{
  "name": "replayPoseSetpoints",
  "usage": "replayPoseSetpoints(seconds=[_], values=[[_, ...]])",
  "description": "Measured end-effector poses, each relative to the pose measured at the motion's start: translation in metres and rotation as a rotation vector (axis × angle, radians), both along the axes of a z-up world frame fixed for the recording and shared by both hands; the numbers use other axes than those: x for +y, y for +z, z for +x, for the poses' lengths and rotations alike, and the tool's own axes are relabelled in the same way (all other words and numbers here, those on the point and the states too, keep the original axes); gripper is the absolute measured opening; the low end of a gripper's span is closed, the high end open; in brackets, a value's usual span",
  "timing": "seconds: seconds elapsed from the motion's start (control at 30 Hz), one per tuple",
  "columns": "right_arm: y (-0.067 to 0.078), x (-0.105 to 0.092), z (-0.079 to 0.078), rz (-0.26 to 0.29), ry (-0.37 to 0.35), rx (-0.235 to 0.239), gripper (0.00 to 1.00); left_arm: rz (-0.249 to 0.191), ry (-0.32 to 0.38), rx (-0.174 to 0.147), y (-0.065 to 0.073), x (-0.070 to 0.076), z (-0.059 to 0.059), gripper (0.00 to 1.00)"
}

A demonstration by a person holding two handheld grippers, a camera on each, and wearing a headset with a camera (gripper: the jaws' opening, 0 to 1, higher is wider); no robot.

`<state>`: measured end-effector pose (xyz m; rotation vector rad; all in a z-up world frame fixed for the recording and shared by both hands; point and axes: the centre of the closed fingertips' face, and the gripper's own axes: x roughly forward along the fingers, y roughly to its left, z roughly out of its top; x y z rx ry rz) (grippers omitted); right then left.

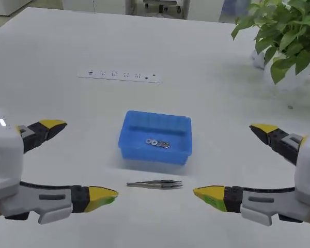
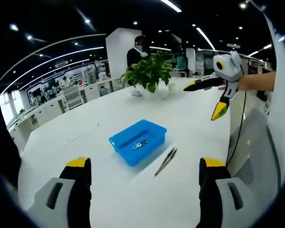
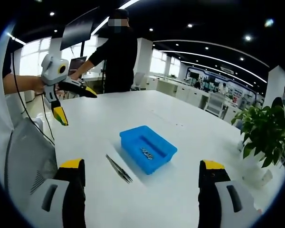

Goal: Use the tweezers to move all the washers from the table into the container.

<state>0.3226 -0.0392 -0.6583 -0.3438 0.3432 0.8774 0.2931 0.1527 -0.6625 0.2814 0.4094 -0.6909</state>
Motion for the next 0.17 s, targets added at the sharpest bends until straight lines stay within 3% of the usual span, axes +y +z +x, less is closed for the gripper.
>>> replayPoseSetpoints(seconds=[0.17], values=[[-0.0016, 0.0004, -0.0022, -0.011, 0.006, 0.011, 1.00, -0.009, 0.011, -0.007, 0.0042, 0.0027, -0.0002, 1.00]])
